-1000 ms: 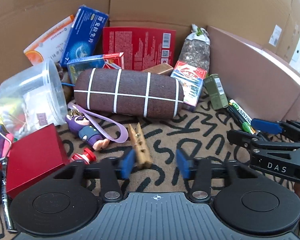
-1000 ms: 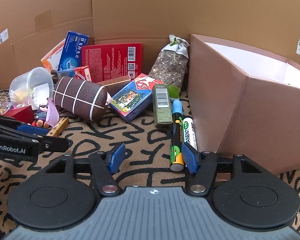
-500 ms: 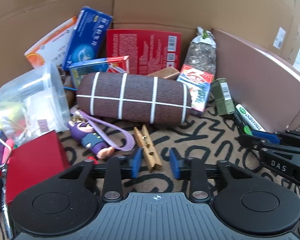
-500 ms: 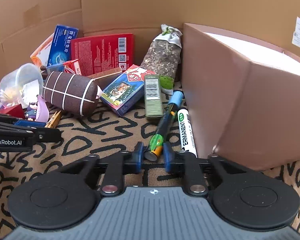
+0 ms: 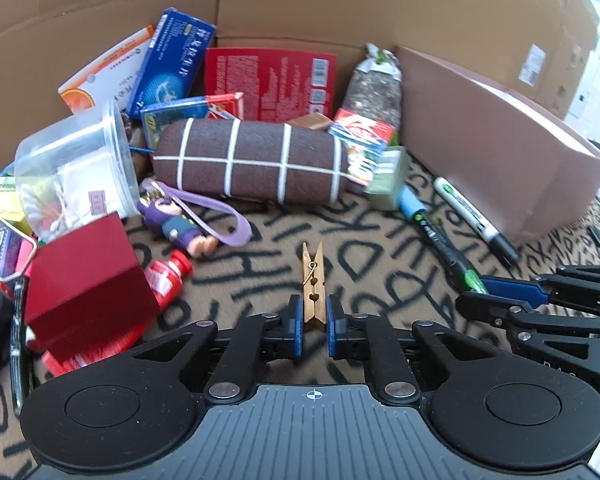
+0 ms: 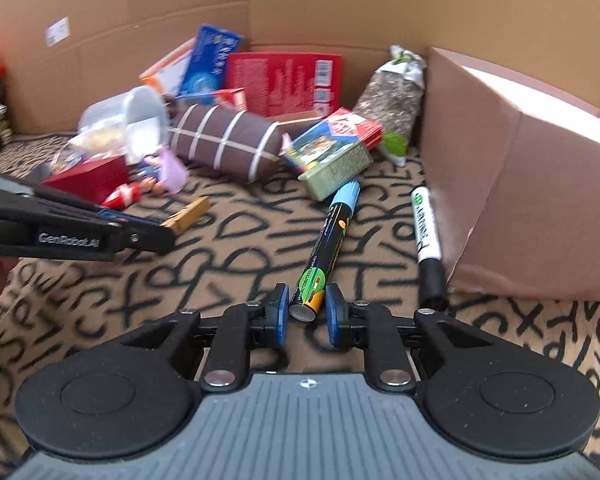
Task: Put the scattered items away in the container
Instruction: 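Close the right tool on the blue-capped marker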
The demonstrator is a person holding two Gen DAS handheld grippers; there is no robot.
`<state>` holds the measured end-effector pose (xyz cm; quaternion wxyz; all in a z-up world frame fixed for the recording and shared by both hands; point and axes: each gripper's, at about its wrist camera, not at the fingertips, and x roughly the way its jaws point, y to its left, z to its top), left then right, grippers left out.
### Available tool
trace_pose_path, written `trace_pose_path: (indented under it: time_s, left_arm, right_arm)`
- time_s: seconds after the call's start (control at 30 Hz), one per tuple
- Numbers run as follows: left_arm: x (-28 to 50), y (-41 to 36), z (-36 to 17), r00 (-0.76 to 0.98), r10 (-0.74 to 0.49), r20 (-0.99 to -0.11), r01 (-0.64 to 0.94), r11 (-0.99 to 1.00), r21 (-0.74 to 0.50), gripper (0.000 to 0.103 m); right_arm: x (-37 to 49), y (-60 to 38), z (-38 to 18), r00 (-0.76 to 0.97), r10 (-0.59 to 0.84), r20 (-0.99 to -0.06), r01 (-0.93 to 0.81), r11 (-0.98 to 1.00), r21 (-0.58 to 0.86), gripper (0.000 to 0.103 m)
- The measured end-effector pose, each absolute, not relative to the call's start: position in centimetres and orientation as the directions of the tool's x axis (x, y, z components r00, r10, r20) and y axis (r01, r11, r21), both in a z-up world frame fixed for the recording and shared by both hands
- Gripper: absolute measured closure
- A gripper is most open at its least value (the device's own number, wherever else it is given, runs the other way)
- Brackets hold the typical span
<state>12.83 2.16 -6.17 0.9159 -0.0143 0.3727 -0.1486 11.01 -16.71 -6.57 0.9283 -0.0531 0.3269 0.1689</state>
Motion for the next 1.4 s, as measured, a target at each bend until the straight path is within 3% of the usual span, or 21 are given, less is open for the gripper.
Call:
trace_pose_path:
  time_s: [0.07, 0.1, 0.17, 0.23, 0.3, 0.5, 0.57, 0.77, 0.9, 1.0, 1.07, 1.13, 1.23, 1.3, 1.4]
  left_arm:
    - [12.0, 2.1, -6.1, 0.671, -0.291, -0.682, 0.273, 0.952, -0.138, 0.094]
    - [11.6, 2.1, -6.0, 0.668, -0.293, -0.685, 0.275, 0.951, -0.139, 0.082]
    - [11.3, 2.2, -5.9, 0.665, -0.297, -0.685, 0.274, 0.951, -0.146, 0.069]
    - [11.4, 2.1, -5.9, 0.67, -0.286, -0.685, 0.264, 0.954, -0.14, 0.066]
    - [11.6, 2.0, -5.8, 0.675, -0.272, -0.686, 0.254, 0.958, -0.13, 0.056]
    - [12.7, 1.3, -5.8, 0.673, -0.273, -0.688, 0.269, 0.956, -0.116, 0.051]
    - [13.0, 1.0, -5.9, 0.671, -0.275, -0.688, 0.275, 0.955, -0.114, 0.05]
    - [12.9, 0.2, -6.2, 0.68, -0.258, -0.686, 0.296, 0.953, -0.065, 0.053]
    - [12.5, -0.1, -6.2, 0.679, -0.254, -0.689, 0.314, 0.949, -0.04, 0.087]
    - [12.3, -0.2, -6.2, 0.676, -0.257, -0.69, 0.321, 0.946, -0.038, 0.087]
    - [12.4, -0.2, -6.2, 0.675, -0.263, -0.689, 0.32, 0.946, -0.047, 0.066]
    - [12.2, -0.4, -6.3, 0.674, -0.274, -0.686, 0.333, 0.942, -0.049, 0.059]
    - [11.8, -0.9, -6.5, 0.688, -0.259, -0.678, 0.343, 0.939, -0.012, 0.061]
    - [11.7, -0.9, -6.6, 0.693, -0.25, -0.676, 0.336, 0.942, -0.004, 0.077]
    - [11.7, -0.7, -6.5, 0.693, -0.249, -0.677, 0.329, 0.944, -0.01, 0.078]
  right_arm:
    - [10.4, -16.7, -6.5, 0.72, 0.29, -0.631, -0.361, 0.933, 0.017, 0.081]
    - [10.0, -16.8, -6.5, 0.717, 0.293, -0.632, -0.364, 0.931, 0.018, 0.081]
    - [9.7, -16.9, -6.4, 0.715, 0.296, -0.633, -0.363, 0.931, 0.025, 0.08]
    - [9.7, -17.1, -6.4, 0.717, 0.293, -0.632, -0.352, 0.935, 0.035, 0.08]
    - [9.9, -17.0, -6.3, 0.727, 0.284, -0.626, -0.339, 0.94, 0.032, 0.079]
    - [11.4, -17.0, -6.1, 0.748, 0.265, -0.609, -0.309, 0.95, 0.034, 0.064]
    - [12.1, -17.0, -6.2, 0.747, 0.263, -0.611, -0.308, 0.951, 0.033, 0.064]
    - [13.2, -16.6, -6.7, 0.738, 0.262, -0.622, -0.306, 0.951, 0.038, 0.064]
    - [13.1, -16.6, -6.8, 0.742, 0.264, -0.617, -0.306, 0.951, 0.039, 0.063]
    - [13.2, -16.5, -6.8, 0.742, 0.261, -0.617, -0.301, 0.953, 0.042, 0.061]
    - [13.3, -16.4, -6.9, 0.743, 0.263, -0.615, -0.298, 0.953, 0.047, 0.061]
    - [13.4, -16.2, -7.0, 0.749, 0.26, -0.61, -0.294, 0.955, 0.046, 0.061]
    - [13.2, -16.0, -7.2, 0.76, 0.251, -0.599, -0.291, 0.956, 0.031, 0.061]
    - [12.9, -16.0, -7.2, 0.761, 0.254, -0.598, -0.298, 0.954, 0.026, 0.064]
    - [12.7, -15.9, -7.2, 0.76, 0.257, -0.596, -0.306, 0.952, 0.021, 0.072]
